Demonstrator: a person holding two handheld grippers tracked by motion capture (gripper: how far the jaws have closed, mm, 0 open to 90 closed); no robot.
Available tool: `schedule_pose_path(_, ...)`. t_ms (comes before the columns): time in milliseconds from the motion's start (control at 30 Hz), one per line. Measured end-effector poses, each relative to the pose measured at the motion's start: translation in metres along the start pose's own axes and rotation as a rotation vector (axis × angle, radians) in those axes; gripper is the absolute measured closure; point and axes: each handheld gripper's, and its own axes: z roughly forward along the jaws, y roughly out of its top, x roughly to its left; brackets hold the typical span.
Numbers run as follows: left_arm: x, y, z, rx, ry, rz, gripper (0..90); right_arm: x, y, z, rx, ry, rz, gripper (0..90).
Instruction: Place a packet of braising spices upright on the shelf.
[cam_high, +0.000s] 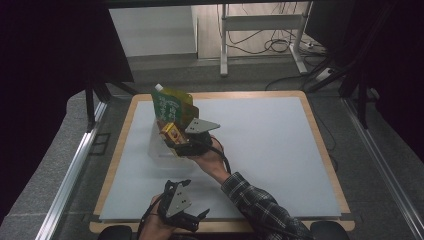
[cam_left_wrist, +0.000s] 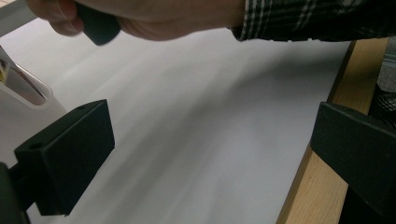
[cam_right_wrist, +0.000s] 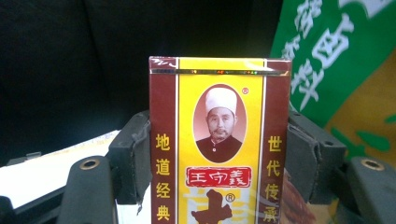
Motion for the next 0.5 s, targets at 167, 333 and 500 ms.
schedule_pose_path(167, 0.000, 0.000, 0.000, 0.001, -0.001, -0.002, 0.0, -0.002, -0.011, -0.003, -0.014, -0.011, 0.019, 32.0)
schedule_pose_path(333, 0.000, 0.000, 0.001, -0.003, -0.002, -0.007, 0.0, -0.001, -0.014, -0.007, -0.013, -0.014, 0.009, 32.0)
schedule_pose_path(500, -0.001, 0.000, 0.001, -0.001, -0.002, -0.006, 0.0, 0.002, -0.019, -0.014, 0.011, -0.012, -0.041, 32.0)
